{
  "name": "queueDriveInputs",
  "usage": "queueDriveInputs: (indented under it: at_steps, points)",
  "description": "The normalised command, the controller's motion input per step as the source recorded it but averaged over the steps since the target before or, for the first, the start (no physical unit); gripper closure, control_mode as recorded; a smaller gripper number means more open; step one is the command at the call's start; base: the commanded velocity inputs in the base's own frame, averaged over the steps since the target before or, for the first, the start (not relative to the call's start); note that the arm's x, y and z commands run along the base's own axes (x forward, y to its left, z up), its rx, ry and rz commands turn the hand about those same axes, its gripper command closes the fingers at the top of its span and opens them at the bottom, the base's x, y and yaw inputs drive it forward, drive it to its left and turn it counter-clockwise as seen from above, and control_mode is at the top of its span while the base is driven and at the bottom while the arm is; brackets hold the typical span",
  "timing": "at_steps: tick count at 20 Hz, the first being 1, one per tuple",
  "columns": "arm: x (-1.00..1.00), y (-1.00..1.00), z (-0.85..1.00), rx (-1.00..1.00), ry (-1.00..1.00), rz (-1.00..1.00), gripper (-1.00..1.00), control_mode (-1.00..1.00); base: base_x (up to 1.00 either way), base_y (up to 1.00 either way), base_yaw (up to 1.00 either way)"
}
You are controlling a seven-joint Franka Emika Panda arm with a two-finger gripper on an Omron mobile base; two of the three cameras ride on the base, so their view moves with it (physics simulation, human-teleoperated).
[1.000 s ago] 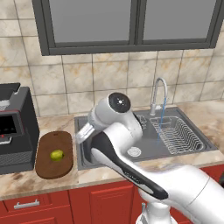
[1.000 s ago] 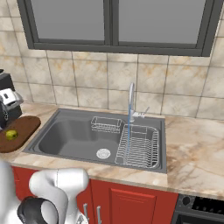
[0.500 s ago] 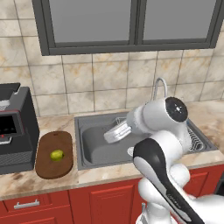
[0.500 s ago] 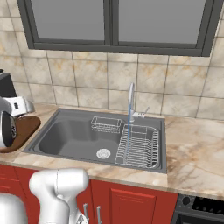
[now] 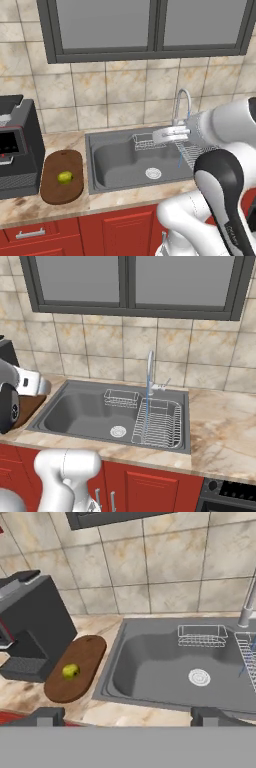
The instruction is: Pick the pear from the sink and place it on the cutting board to airdry. Then turn off the sink faucet.
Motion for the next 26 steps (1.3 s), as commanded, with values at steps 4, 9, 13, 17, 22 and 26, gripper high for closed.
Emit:
queueDriveInputs:
  at_steps: [4,9,13,17,22,26]
  points:
    - [-0.49,-0.18,0.05,0.04,-0.01,-0.10,-1.00,-1.00,0.00,0.00,0.00]
    - [-0.27,0.00,-0.01,0.00,-0.04,0.00,-1.00,-1.00,0.00,0.00,0.00]
    - [-0.25,-0.06,0.02,0.00,-0.04,0.00,-1.00,-1.00,0.00,0.00,0.00]
    - [-0.16,-0.25,0.24,-0.02,-0.01,0.00,-1.00,-1.00,0.00,0.00,0.00]
    - [-0.24,-0.43,0.27,-0.08,-0.05,0.05,-1.00,-1.00,0.00,0.00,0.00]
    - [-0.29,-0.41,0.21,-0.05,-0.10,0.10,-1.00,-1.00,0.00,0.00,0.00]
